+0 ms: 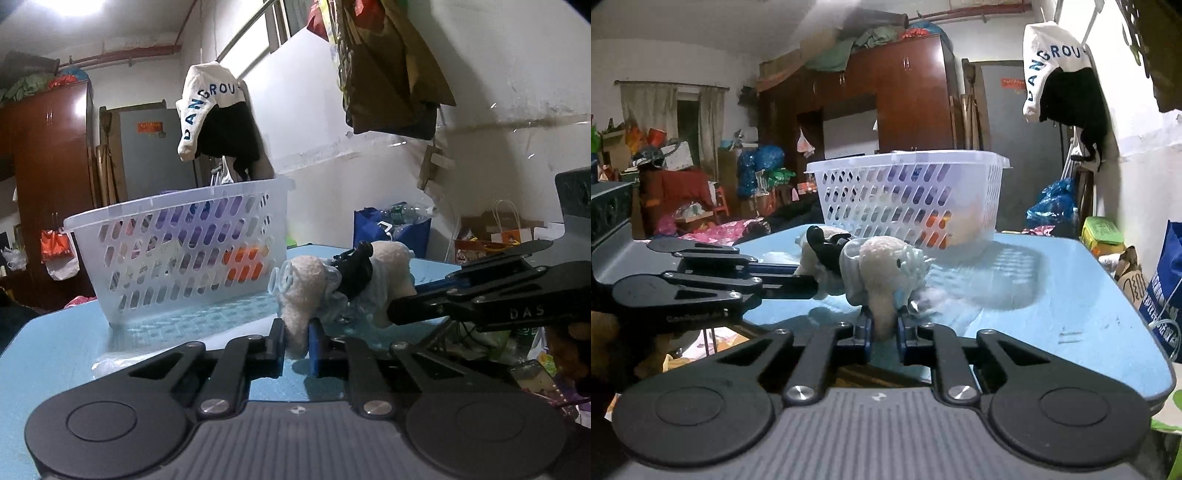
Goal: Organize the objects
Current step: 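Grasp the white plush toy in plastic wrap with both grippers, then lift the plush toy over the basket and open both grippers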
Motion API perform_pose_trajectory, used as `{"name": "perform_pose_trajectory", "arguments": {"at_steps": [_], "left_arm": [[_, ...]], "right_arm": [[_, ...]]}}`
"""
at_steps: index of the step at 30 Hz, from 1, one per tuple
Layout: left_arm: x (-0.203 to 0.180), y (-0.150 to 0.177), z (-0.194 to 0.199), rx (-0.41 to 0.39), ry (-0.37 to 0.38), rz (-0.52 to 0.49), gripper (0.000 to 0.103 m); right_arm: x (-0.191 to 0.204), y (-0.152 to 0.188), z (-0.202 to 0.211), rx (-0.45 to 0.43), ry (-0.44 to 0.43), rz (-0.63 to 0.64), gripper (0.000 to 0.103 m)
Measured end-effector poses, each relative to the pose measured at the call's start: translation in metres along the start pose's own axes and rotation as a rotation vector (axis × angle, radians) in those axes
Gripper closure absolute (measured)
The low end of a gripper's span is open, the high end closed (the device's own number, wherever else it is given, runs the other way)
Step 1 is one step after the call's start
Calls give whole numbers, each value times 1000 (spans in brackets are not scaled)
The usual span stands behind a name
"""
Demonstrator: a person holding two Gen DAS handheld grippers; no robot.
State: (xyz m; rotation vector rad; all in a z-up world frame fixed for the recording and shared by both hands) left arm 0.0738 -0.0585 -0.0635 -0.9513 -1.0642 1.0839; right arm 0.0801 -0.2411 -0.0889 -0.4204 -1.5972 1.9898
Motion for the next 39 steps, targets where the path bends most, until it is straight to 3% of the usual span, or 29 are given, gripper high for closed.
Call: {"name": "perform_pose_trajectory", "arguments": {"at_steps": [14, 21, 28, 34, 39], "left_arm": [[2, -24, 22, -105, -46, -16, 88], [24, -56, 34, -198, -92, 8, 88], [56, -116, 30, -302, -206, -32, 88], [114, -163, -27, -242, -278, 6, 88], [143, -169, -84, -128, -282, 40, 88]], "right_arm": [[-5, -20, 2, -87, -27, 43, 89], [-1, -60, -5, -171, -65, 92, 89], [3, -128, -40, -223, -110, 176, 89], [-14, -186, -118, -167, -107, 172, 89], [-34, -193, -178, -59, -52, 156, 89]]}}
Point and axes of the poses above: each gripper's, at about its wrist camera, not at the fingertips, and z roughly against the way its jaws point, x to its left, y to its underside, the point moved 2 cm from there along -z, roughly the way its jaws point, and after that the axes turned 8 degrees about -y, right-handed, at the moved point
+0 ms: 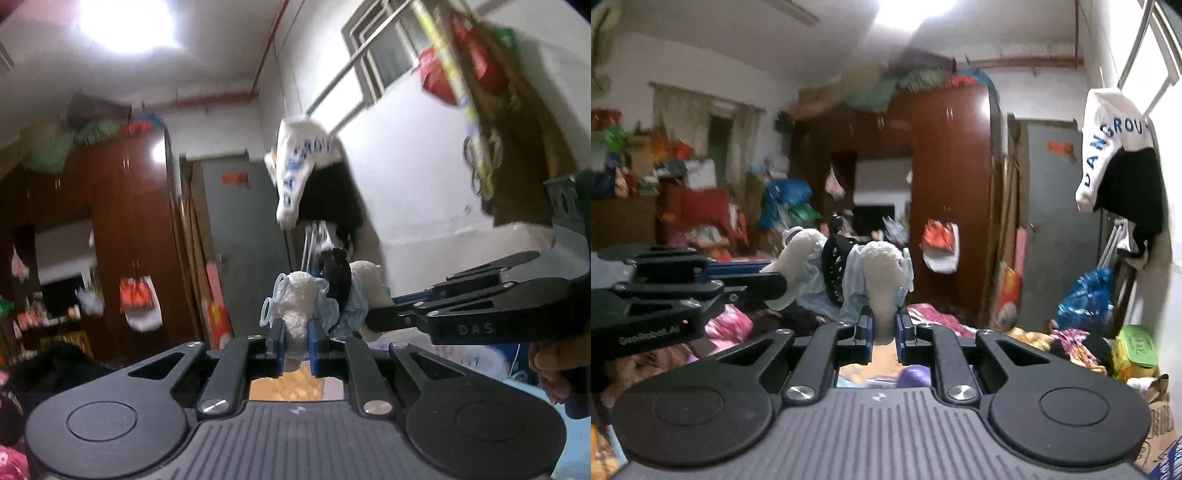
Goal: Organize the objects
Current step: 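Lift the plush toy over the basket and open both grippers, then grasp the clear plastic bag on the table with both grippers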
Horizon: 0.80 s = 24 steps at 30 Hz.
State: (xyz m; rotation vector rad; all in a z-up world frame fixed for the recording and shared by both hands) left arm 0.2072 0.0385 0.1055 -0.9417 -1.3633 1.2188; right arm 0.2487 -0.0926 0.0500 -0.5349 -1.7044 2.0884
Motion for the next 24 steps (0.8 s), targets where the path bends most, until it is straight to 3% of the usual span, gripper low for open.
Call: {"name": "perform_pose_trajectory", "arguments": {"at_steps": [7, 10, 11, 12, 13, 15, 17, 19, 22, 24], "left_arm": [[2, 18, -28, 61, -8, 5, 87], [-5, 30, -25, 54, -40, -67, 72], [-4, 33, -20, 33, -81, -93, 48], [-5, 35, -15, 5, -113, -107, 24], [-3, 35, -9, -18, -119, -98, 18], [2, 34, 8, -38, -114, -60, 17], [5, 33, 30, -68, -107, -42, 17], [6, 39, 53, -77, -82, -41, 17], [6, 57, 81, -33, -57, -38, 17], [5, 73, 93, 15, -28, -20, 17]], "right_arm": [[-6, 19, -24, 100, 29, 3, 89], [-5, 23, -20, 148, 2, -13, 85], [-4, 25, -14, 142, -7, -17, 80], [-5, 22, -10, 122, 4, -10, 65], [-7, 21, -2, 96, 23, -2, 37], [-8, 21, 15, 57, 41, -3, 8], [-14, 22, 35, 24, 43, -17, 9], [-18, 32, 63, -24, 40, -61, 0], [-23, 56, 100, -46, 21, -137, 0], [-25, 79, 118, -22, 54, -191, 0]]}}
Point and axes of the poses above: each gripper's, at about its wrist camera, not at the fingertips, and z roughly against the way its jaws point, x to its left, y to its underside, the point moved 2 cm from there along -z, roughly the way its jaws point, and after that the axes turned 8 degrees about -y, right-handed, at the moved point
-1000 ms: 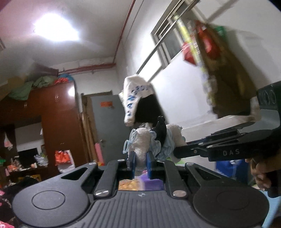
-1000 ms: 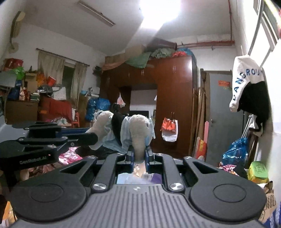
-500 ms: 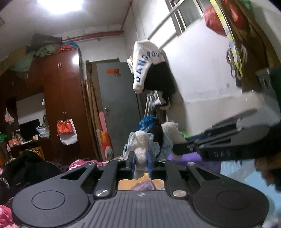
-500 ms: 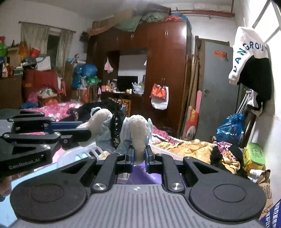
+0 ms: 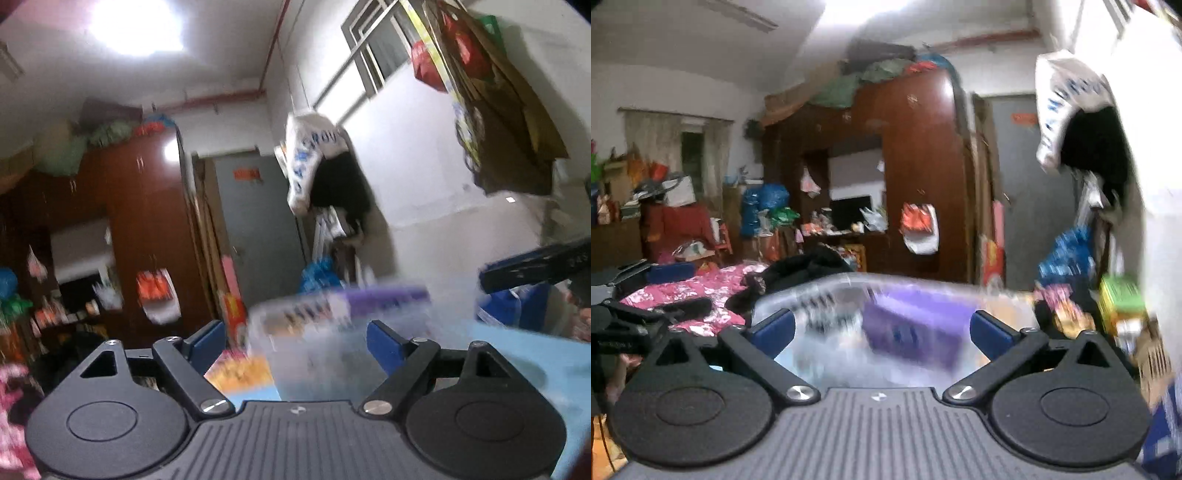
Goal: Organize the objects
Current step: 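Grasp the clear plastic bag on the table with both grippers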
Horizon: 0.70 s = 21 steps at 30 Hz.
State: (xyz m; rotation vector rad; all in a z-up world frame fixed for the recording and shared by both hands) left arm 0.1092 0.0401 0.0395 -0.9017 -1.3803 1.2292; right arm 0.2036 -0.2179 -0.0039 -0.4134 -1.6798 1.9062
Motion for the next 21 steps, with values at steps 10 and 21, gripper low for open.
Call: {"name": "perform_pose_trajectory", "arguments": {"at_steps": [10, 21], "left_arm": [[-3, 74, -6, 218, 133, 40, 17], [-13, 92, -14, 308, 209, 44, 29]], "right_arm": [[-2, 93, 39, 138, 56, -109, 2], [12, 108, 24, 152, 5, -48, 32]]}}
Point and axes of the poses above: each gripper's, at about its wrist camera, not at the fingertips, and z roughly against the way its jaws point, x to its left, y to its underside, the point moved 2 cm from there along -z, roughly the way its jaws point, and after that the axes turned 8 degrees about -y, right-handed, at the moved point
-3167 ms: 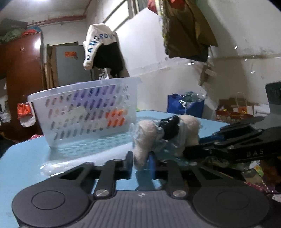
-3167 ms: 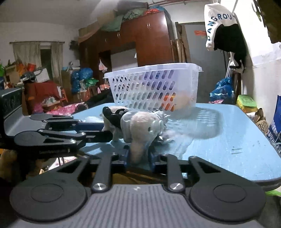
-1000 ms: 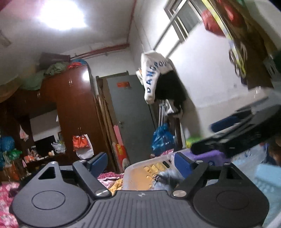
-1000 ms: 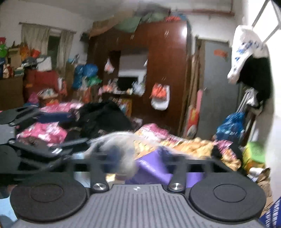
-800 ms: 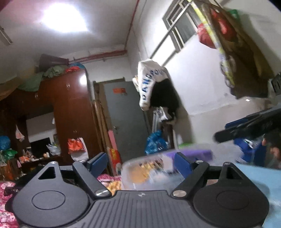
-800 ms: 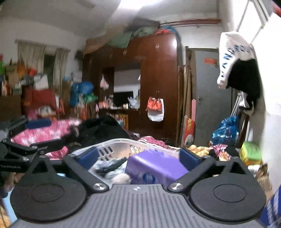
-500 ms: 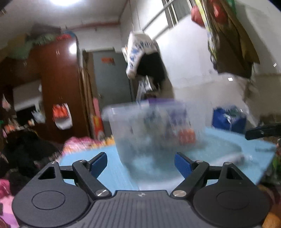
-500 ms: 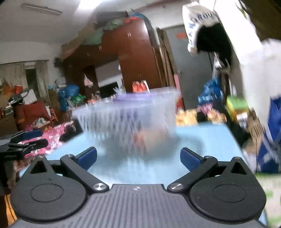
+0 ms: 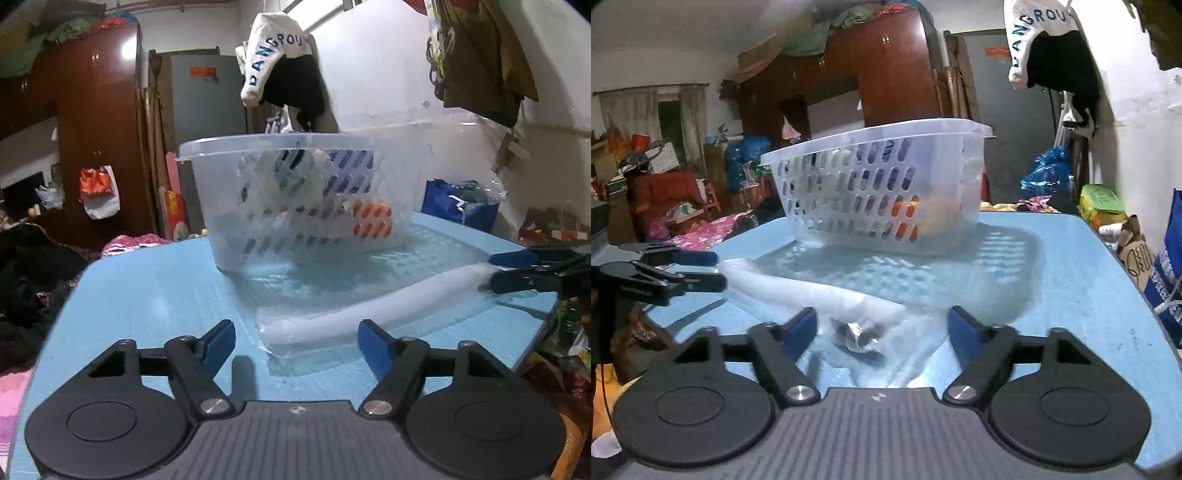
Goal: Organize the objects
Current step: 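Grasp the clear plastic bag on the table with both grippers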
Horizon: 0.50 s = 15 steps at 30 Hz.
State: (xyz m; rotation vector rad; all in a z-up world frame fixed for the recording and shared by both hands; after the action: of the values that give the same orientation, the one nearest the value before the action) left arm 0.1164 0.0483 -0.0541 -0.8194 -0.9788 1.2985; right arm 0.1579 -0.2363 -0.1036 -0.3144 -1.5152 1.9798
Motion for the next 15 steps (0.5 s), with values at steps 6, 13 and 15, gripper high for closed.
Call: {"name": "perform_pose_trajectory", "arguments": {"at_steps": [6, 13, 15], "left_arm": [[-8, -1, -4, 20, 25, -1, 32], [-7, 0, -4, 8, 14, 7, 56], [-5, 0, -4, 7, 20, 11, 61]], "right_arm": [[6, 5, -3, 4, 18, 61, 43], [8, 5, -4, 5, 18, 88, 62], [7, 6, -3, 2, 16, 83, 65]]}}
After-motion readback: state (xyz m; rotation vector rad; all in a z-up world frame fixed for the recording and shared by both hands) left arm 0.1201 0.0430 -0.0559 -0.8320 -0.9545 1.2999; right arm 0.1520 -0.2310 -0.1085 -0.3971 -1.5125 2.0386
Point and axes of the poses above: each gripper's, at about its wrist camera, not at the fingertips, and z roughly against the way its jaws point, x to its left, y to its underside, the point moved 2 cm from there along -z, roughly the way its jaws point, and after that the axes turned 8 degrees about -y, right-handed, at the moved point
